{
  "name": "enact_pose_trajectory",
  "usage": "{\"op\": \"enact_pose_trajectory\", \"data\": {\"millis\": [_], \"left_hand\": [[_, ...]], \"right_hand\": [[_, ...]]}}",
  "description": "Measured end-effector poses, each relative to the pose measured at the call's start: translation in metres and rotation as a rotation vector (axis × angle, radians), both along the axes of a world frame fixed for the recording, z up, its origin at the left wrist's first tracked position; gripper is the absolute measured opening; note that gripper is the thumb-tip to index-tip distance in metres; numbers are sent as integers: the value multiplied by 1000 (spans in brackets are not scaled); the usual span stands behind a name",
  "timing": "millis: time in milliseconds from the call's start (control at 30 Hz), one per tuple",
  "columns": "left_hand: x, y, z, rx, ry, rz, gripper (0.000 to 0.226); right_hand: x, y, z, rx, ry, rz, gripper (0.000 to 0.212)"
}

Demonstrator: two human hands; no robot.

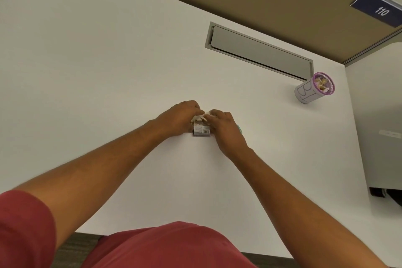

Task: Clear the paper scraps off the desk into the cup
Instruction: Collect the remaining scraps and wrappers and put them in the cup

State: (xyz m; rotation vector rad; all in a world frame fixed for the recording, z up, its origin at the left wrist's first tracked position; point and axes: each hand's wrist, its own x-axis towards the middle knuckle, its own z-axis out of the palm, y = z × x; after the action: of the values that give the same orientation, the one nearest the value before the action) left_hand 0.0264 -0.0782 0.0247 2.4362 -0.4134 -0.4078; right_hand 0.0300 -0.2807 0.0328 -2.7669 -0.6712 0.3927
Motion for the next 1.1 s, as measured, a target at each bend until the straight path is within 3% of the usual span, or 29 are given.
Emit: {"op": "enact_pose_trajectory", "data": {"millis": [233,333,467,700,800,900,1100], "left_hand": [[1,4,-2,25,-92,-91,27],[-2,5,-6,83,-142,-127,22],[-4,15,-6,50,-141,-15,23],[-10,46,-3,-201,120,350,8],[-11,52,-2,-251,222,462,10],[-15,58,1,-290,250,562,13],[-19,49,19,-575,306,693,21]], "right_hand": [[-11,-9,2,86,-2,-2,18],[-10,-12,3,70,18,-13,25],[-4,-13,0,90,21,-160,11],[-11,-12,10,477,237,-481,10],[-15,-11,13,643,310,-596,23],[-13,-14,9,694,346,-754,8],[-10,-29,18,1140,636,-919,12]]}}
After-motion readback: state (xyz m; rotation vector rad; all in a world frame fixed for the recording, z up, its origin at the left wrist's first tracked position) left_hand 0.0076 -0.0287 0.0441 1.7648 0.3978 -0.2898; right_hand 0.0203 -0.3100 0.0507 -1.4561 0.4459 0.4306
